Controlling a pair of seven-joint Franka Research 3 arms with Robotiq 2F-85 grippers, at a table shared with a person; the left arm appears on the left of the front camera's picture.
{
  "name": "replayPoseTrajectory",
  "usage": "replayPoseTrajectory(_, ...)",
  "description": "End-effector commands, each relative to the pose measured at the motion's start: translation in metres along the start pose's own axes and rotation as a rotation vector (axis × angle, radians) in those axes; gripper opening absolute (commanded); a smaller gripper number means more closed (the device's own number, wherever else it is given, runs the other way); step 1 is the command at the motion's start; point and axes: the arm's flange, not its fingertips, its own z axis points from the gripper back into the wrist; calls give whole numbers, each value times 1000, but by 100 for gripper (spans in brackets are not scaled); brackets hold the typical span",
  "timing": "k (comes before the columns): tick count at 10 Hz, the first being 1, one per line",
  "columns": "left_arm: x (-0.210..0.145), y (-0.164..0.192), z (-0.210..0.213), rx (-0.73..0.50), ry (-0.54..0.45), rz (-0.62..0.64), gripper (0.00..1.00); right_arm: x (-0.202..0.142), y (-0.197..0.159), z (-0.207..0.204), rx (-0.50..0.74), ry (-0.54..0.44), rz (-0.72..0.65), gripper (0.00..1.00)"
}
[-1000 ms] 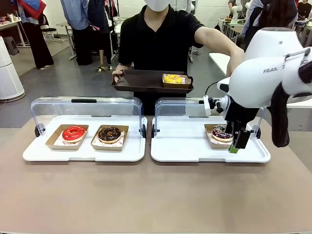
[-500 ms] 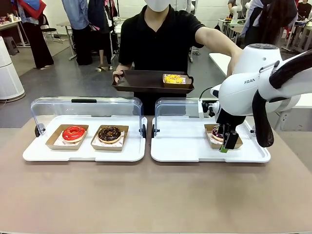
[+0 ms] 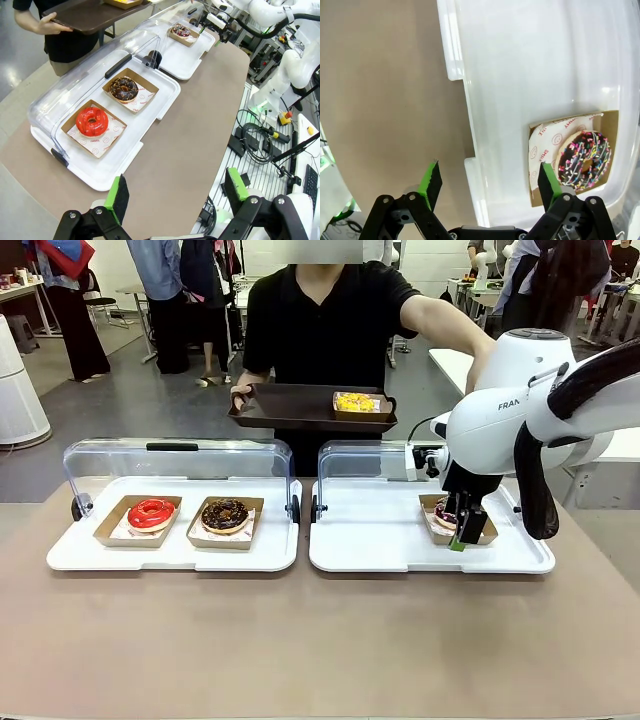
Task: Provide the desired donut to the person.
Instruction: Pick up and lift the Paper togo box containing the Donut pointed at by the person.
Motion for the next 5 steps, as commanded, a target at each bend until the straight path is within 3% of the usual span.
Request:
replayPoseTrajectory(1,-1,-1,1,-2,-6,-5,100,-1,3,0,1,1,3,100)
replayPoseTrajectory(5,-1,-1,1,-2,-6,-5,100,-11,8,-28,-17,-2,-2,100)
